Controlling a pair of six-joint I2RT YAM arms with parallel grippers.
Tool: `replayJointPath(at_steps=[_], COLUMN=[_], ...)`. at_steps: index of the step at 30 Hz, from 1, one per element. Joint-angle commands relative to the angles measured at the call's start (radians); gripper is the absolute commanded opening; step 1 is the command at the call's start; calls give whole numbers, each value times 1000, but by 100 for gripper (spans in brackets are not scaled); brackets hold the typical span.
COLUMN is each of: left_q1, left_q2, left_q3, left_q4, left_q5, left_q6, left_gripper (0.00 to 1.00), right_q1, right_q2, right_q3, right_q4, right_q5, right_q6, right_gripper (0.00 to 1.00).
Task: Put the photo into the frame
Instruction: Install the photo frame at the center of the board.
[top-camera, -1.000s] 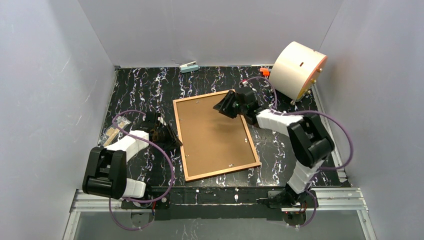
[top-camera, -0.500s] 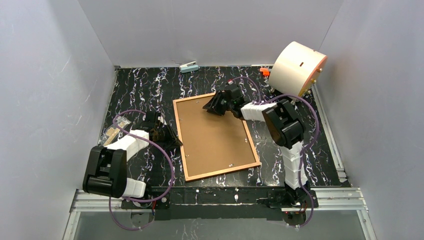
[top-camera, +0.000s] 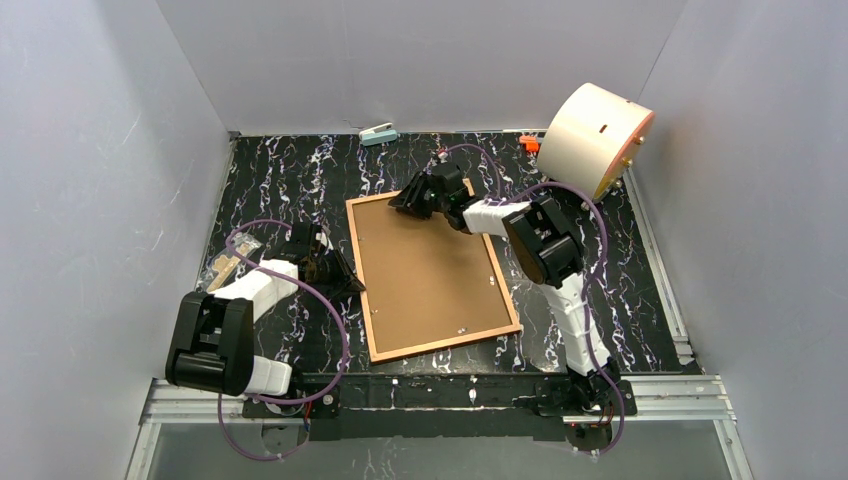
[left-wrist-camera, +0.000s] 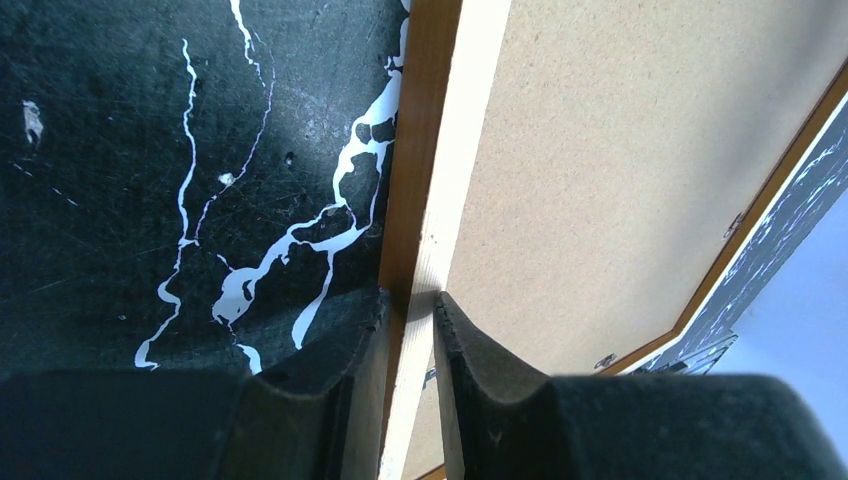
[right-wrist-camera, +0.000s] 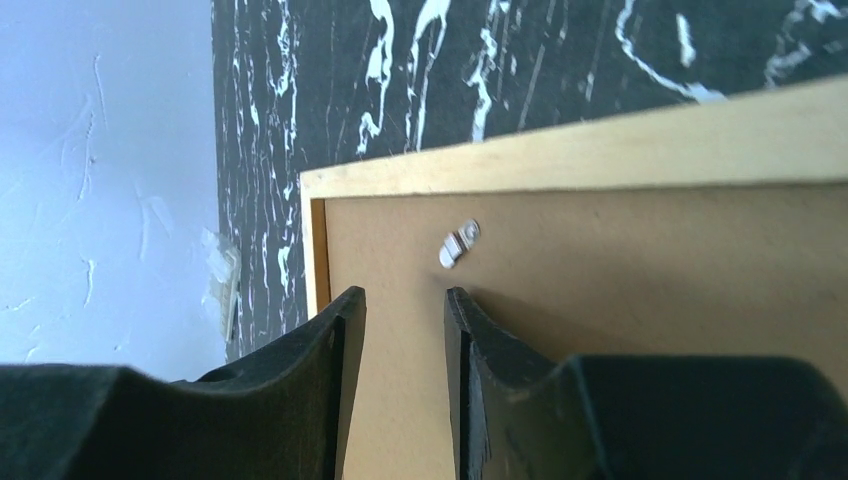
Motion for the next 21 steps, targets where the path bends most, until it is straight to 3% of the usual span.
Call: replayJointPath(at_steps=[1, 21], left_q1=[-4, -5], left_q2=[21, 33], left_q3=[-3, -6], left_q4=[-55, -61], left_q5=[-39, -40], left_q6=[18, 24], left_gripper=[20, 20], right_q1=[10, 14], right_q2=[57, 131], right_q3=[82, 166], right_q4=[19, 1], right_q5=[48, 129], right_q6=[-49, -93], right_gripper=[43, 43])
